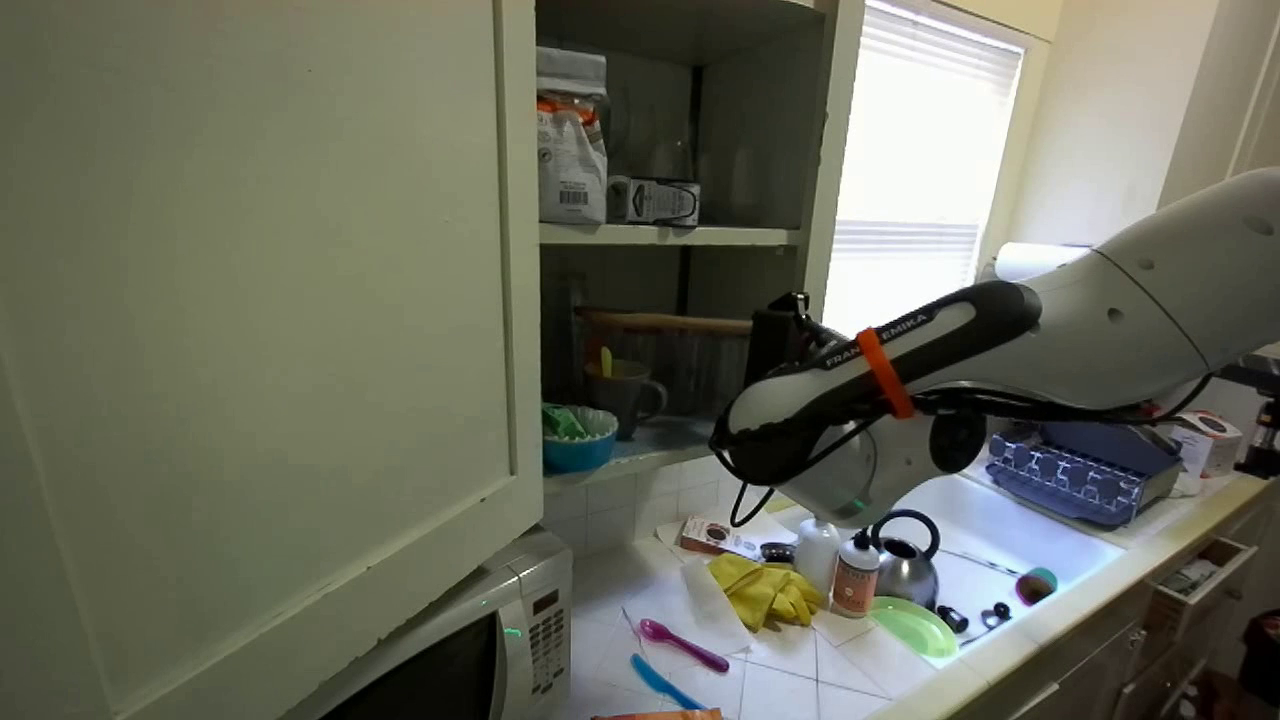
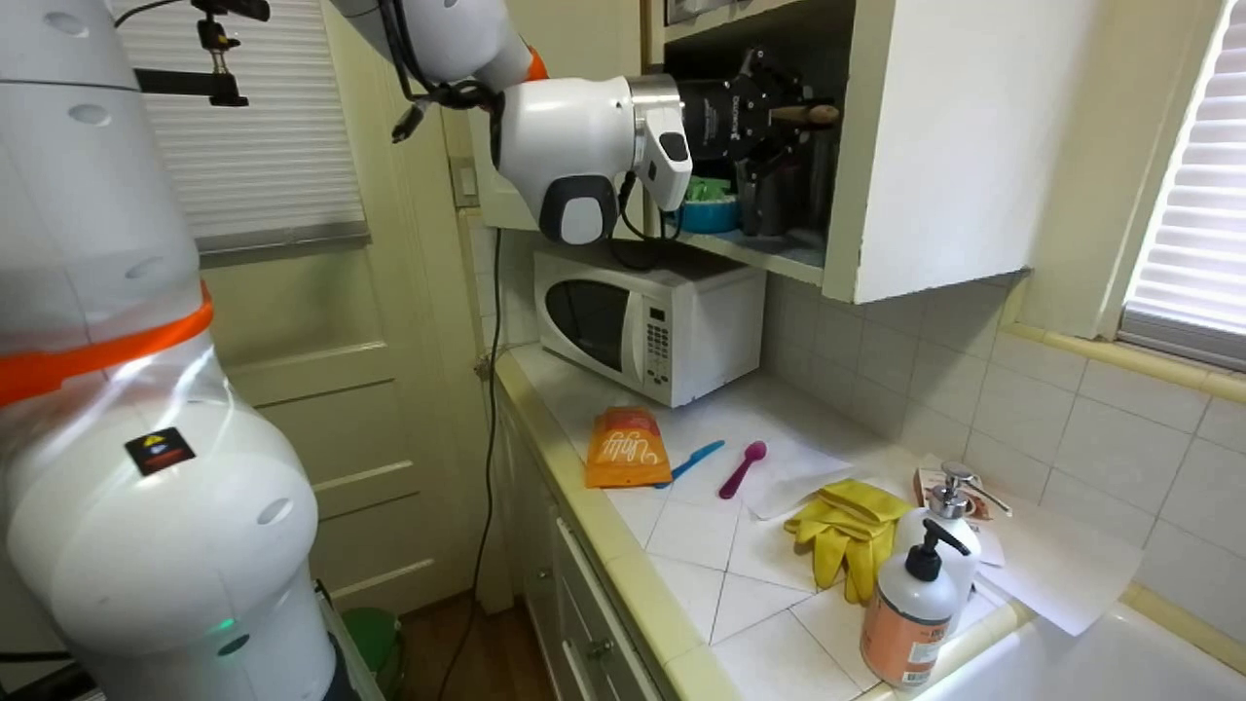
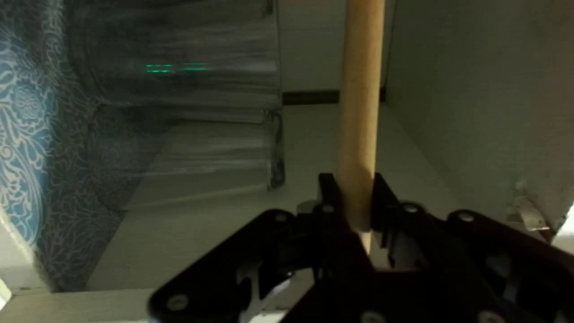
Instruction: Take the wooden spoon out of the open upper cabinet and put it on the countertop.
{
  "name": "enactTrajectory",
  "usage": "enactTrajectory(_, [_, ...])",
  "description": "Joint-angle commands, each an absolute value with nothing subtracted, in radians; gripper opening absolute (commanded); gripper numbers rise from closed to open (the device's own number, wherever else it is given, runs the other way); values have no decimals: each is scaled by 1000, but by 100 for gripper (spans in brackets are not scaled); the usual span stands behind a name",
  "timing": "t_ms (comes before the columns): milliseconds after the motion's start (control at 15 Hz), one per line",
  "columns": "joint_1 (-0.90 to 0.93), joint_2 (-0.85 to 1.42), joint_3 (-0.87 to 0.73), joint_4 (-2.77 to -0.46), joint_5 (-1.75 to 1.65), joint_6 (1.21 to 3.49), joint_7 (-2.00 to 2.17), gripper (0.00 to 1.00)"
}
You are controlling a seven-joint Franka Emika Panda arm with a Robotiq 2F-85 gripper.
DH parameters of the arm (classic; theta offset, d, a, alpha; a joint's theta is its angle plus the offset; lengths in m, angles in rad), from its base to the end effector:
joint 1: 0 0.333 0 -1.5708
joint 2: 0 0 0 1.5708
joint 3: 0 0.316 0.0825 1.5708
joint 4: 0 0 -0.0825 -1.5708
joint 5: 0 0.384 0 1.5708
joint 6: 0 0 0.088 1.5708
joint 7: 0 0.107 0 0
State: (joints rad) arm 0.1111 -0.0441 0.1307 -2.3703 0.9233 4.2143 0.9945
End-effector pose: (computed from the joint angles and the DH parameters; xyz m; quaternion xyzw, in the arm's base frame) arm 0.4547 0.0015 0.5273 -0.3267 0.6019 -0.6260 0.3730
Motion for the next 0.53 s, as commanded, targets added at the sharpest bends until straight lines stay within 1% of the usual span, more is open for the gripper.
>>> enactTrajectory(0, [142,-108,149,-2448,928,4251,1070,5])
enactTrajectory(200, [160,-163,164,-2509,907,4251,1083,5])
enactTrajectory(267, [107,-182,228,-2536,913,4251,1091,5])
enactTrajectory(467, [59,-256,317,-2629,960,4248,1089,5])
